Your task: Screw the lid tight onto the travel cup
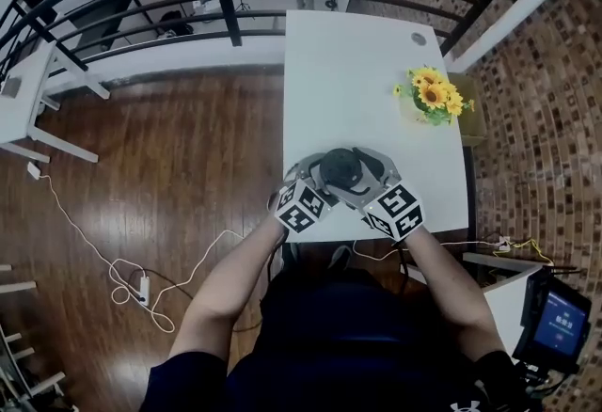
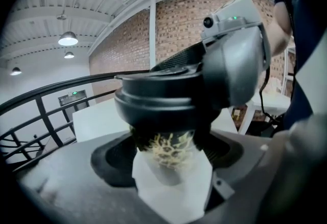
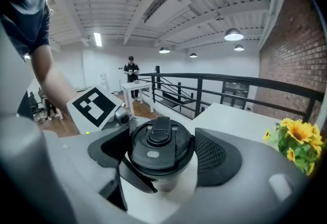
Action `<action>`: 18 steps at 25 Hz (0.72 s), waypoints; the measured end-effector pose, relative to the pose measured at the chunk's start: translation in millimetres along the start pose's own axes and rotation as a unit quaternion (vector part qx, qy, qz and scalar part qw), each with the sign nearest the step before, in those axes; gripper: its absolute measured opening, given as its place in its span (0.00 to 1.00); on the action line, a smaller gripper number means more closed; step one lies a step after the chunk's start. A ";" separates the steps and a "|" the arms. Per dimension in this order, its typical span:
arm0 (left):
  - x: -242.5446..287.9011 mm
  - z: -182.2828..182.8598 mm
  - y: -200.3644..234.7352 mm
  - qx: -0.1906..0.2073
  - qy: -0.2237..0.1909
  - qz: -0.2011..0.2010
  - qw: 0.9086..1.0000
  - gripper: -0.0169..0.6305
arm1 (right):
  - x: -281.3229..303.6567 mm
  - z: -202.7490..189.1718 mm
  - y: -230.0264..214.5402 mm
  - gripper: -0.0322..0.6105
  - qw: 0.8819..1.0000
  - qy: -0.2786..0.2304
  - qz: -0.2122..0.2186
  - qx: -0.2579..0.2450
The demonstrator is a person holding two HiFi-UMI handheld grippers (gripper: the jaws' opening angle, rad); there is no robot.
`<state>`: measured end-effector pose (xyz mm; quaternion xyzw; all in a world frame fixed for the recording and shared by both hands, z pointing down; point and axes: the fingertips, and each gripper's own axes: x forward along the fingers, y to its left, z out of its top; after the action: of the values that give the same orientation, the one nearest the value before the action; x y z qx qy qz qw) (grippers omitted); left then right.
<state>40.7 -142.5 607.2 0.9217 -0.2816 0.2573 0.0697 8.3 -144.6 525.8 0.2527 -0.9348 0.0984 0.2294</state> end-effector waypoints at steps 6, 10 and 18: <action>2.8 -0.4 -0.6 -0.005 0.001 0.002 1.000 0.64 | -3.3 -2.0 -5.4 0.68 0.994 -0.029 -0.091 0.048; 3.1 -0.2 -0.4 -0.006 0.001 0.004 1.000 0.64 | -4.6 -1.6 -6.8 0.68 0.987 -0.039 -0.139 0.067; 8.7 0.1 0.0 -0.007 0.003 0.010 1.000 0.64 | -5.9 -6.0 -13.1 0.68 0.975 -0.035 -0.193 0.103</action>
<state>46.8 -146.7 611.6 0.9176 -0.2921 0.2590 0.0745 21.9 -151.5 529.1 0.4536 -0.8610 0.1389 0.1835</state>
